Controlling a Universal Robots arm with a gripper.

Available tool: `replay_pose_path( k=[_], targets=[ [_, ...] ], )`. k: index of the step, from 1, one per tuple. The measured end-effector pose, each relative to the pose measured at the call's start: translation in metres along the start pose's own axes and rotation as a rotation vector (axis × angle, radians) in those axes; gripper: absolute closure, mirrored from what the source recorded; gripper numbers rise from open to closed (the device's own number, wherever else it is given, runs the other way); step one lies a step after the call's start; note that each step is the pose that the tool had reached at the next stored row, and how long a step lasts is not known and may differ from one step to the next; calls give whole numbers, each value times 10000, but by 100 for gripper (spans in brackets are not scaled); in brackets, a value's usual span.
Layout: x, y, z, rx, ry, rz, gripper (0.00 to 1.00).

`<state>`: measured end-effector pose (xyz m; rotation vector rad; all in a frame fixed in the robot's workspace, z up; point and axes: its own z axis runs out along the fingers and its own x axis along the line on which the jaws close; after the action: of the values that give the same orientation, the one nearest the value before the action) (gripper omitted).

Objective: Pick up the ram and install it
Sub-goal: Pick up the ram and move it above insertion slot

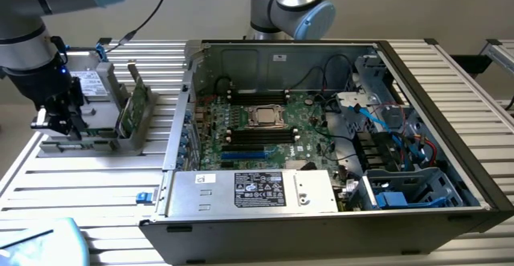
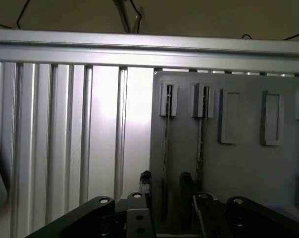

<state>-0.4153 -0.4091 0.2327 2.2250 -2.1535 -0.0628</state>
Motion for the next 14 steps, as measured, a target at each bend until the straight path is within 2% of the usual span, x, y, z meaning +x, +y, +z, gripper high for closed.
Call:
replay_pose_path(
  k=[14],
  targets=[
    [25,-9,164,0,0,0,63]
  ],
)
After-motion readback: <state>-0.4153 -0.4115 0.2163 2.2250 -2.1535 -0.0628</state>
